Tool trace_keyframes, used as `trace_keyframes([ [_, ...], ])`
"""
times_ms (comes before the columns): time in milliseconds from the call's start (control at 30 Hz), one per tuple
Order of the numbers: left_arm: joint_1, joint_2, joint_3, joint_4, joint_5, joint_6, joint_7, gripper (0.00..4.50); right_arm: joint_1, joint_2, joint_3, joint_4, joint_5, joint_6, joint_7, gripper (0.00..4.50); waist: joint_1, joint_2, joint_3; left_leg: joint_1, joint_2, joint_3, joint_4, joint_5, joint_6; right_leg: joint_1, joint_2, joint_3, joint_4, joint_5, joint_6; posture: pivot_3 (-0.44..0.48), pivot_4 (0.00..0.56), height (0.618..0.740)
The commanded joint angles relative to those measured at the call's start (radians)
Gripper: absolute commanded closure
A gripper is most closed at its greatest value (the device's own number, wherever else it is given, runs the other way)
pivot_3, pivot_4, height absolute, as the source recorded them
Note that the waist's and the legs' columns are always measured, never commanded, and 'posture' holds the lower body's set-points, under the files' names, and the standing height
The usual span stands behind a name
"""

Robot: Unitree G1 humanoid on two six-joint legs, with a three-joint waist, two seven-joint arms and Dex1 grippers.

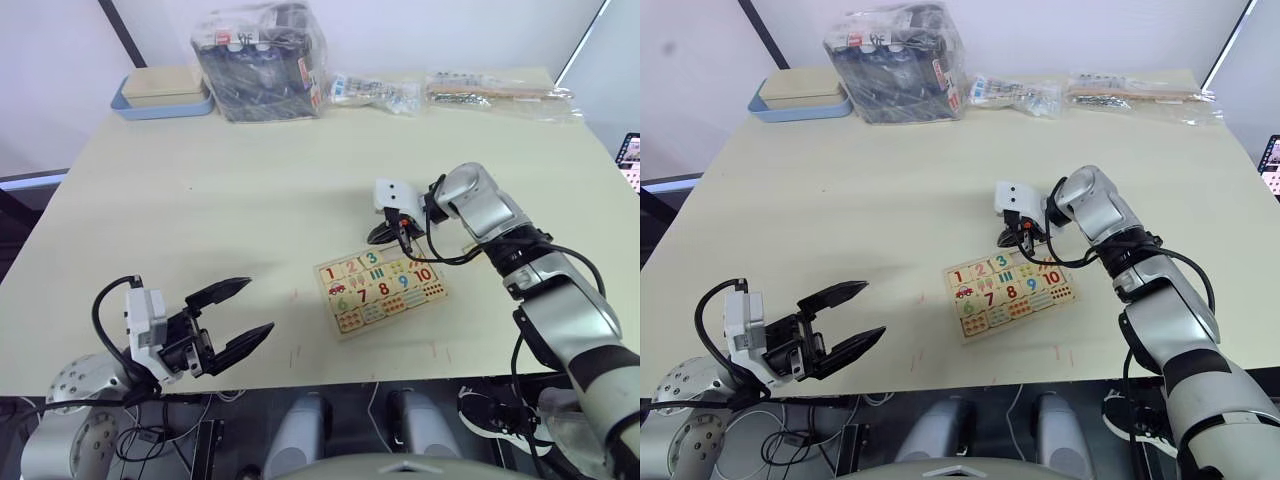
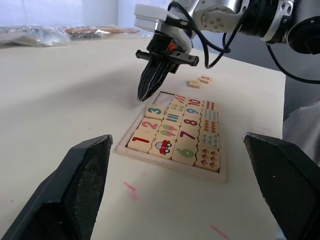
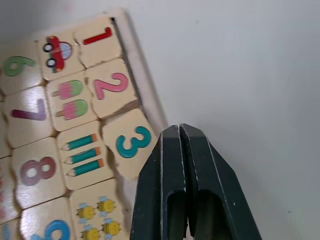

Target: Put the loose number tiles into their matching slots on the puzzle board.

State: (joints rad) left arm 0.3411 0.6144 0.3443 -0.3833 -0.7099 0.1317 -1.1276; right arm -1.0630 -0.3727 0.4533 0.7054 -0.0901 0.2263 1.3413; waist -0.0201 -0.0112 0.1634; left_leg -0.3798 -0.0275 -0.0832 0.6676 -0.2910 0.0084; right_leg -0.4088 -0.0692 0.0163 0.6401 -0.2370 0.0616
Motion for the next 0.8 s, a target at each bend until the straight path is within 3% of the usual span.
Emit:
trace_keyframes([
  [33,0.009,0.008,0.019,-0.041,-0.016,0.001,0.001,0.00,-0.034,0.001,-0.023,0.009,-0.006,-0.031,-0.008,4.46,0.001,0.000,0.000,0.000,0.000,0.000,0.000,0.000,0.000,0.000,0.000,0.000,0.000,0.000,0.000,0.000,0.150,0.740],
  [800,0.006,0.008,0.017,-0.067,-0.017,0.025,0.024,0.00,-0.012,-0.007,-0.013,-0.006,-0.028,-0.025,0.042,4.46,0.000,0.000,0.000,0.000,0.000,0.000,0.000,0.000,0.000,0.000,0.000,0.000,0.000,0.000,0.000,0.000,0.150,0.740],
])
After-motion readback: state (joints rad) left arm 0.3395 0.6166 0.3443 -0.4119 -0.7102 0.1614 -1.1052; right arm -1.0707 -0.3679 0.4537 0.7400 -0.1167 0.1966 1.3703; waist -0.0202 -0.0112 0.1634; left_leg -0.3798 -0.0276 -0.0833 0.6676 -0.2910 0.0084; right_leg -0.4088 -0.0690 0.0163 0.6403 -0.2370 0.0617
